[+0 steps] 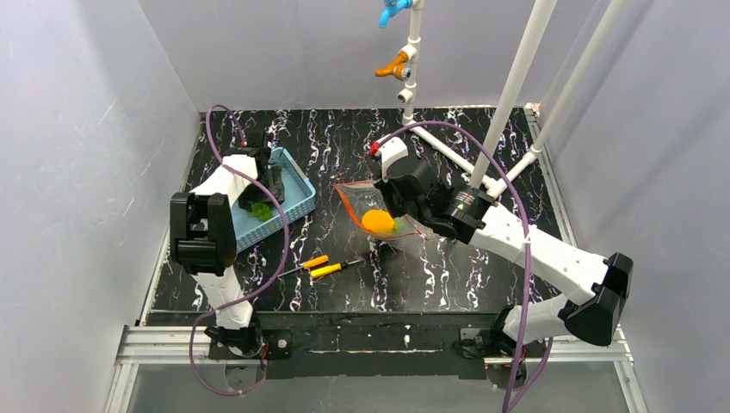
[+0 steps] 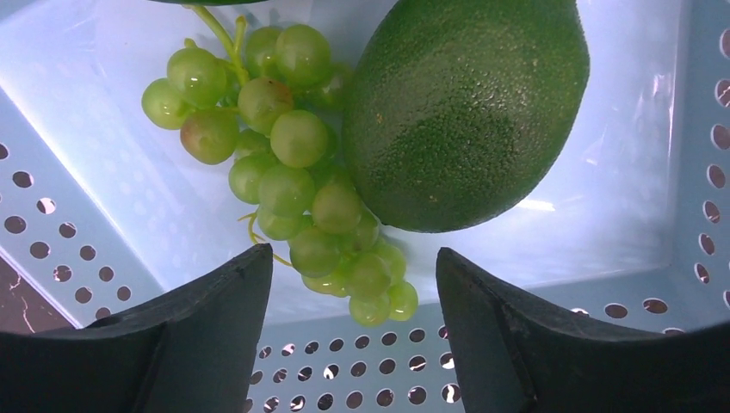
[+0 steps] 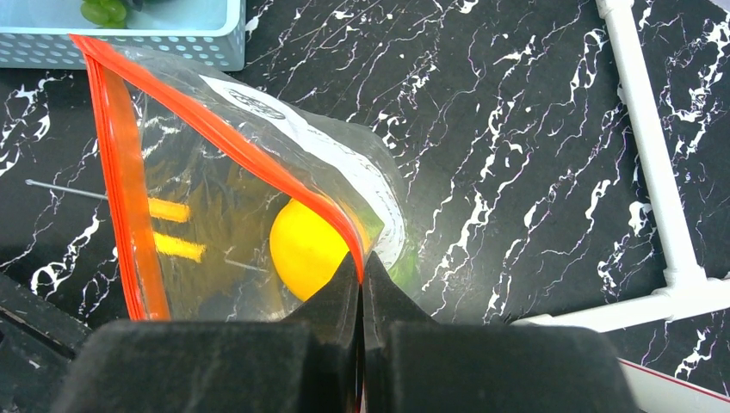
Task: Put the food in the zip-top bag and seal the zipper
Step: Pick up the fake fruit from the bin, then place the fake fruit in the zipper food storage bag.
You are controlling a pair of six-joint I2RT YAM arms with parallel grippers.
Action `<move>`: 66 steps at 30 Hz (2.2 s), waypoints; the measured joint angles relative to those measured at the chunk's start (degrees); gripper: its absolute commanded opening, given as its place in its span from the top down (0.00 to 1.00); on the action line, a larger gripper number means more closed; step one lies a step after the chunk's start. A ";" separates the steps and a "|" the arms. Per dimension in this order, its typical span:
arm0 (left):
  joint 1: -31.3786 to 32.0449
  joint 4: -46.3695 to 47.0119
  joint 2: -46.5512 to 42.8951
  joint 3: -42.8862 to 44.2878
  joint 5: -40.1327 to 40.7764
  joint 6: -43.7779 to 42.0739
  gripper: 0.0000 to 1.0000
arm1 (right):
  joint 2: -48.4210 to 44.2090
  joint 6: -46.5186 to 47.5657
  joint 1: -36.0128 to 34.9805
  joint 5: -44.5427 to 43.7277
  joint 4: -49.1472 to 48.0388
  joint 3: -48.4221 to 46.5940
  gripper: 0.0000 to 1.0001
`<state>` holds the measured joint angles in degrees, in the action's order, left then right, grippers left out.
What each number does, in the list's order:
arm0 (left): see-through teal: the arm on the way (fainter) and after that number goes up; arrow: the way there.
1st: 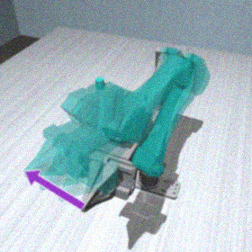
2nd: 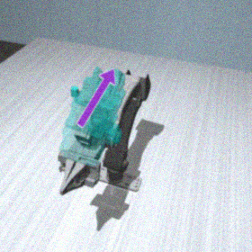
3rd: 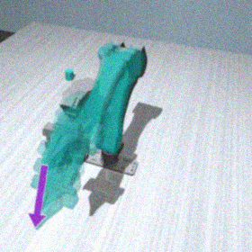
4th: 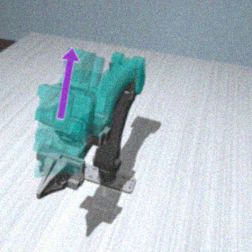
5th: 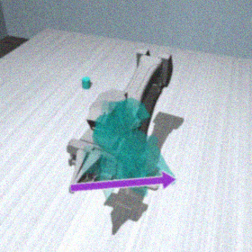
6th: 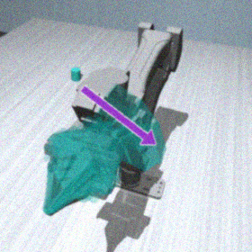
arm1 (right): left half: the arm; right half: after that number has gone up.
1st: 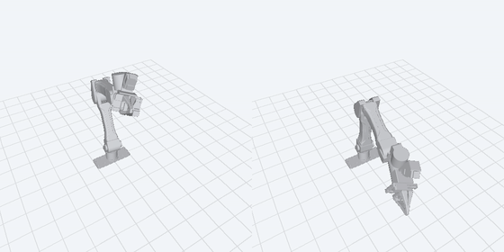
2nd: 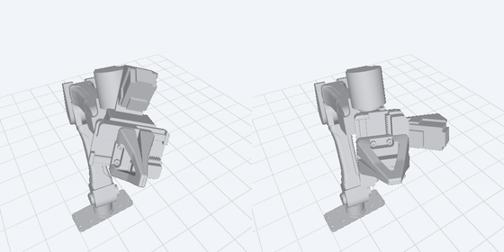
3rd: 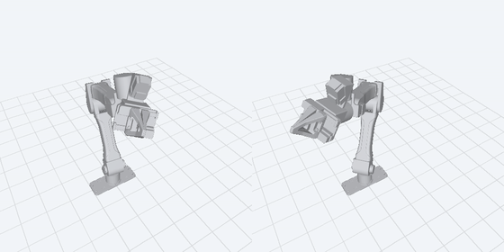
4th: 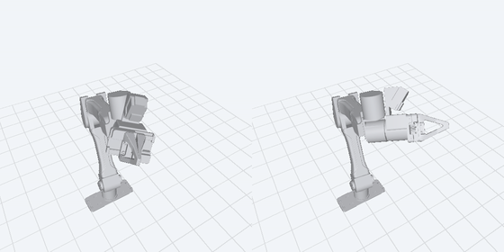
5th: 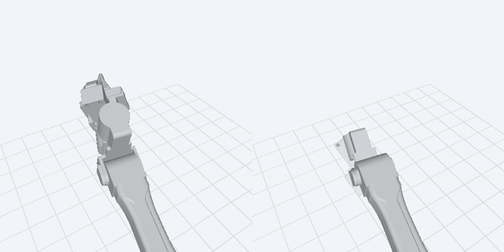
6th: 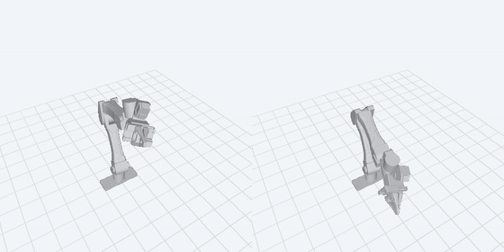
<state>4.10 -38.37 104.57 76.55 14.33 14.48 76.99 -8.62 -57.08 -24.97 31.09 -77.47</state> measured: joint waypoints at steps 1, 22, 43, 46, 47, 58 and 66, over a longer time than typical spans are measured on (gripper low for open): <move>-0.15 -0.02 0.07 0.07 -0.50 0.04 0.36 | 0.00 0.00 0.00 0.02 0.15 0.00 0.99; -1.73 -1.55 4.76 1.40 -2.78 -0.61 0.80 | -0.28 -0.20 0.00 0.04 0.55 0.00 0.99; 0.26 8.61 -13.60 -8.48 -1.86 -2.08 1.00 | -1.09 -0.20 0.00 -0.59 1.09 0.02 0.99; 2.12 11.87 -18.97 -11.37 -0.70 -3.06 1.00 | -1.09 -0.22 0.00 -0.59 1.11 0.02 0.99; 2.80 13.18 -20.79 -12.46 -0.22 -3.48 1.00 | -1.09 -0.22 0.00 -0.59 1.09 0.02 0.99; 7.82 18.49 -42.42 -18.64 -8.28 -0.04 1.00 | -0.35 -0.15 0.00 -0.57 2.21 -0.09 0.99; 7.76 14.05 -58.38 -21.51 -46.16 20.31 1.00 | 0.37 -0.17 0.00 0.90 1.27 -0.09 0.99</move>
<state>11.86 -24.32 46.19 55.05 -31.83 34.79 77.36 -8.80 -57.08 -24.08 32.36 -77.56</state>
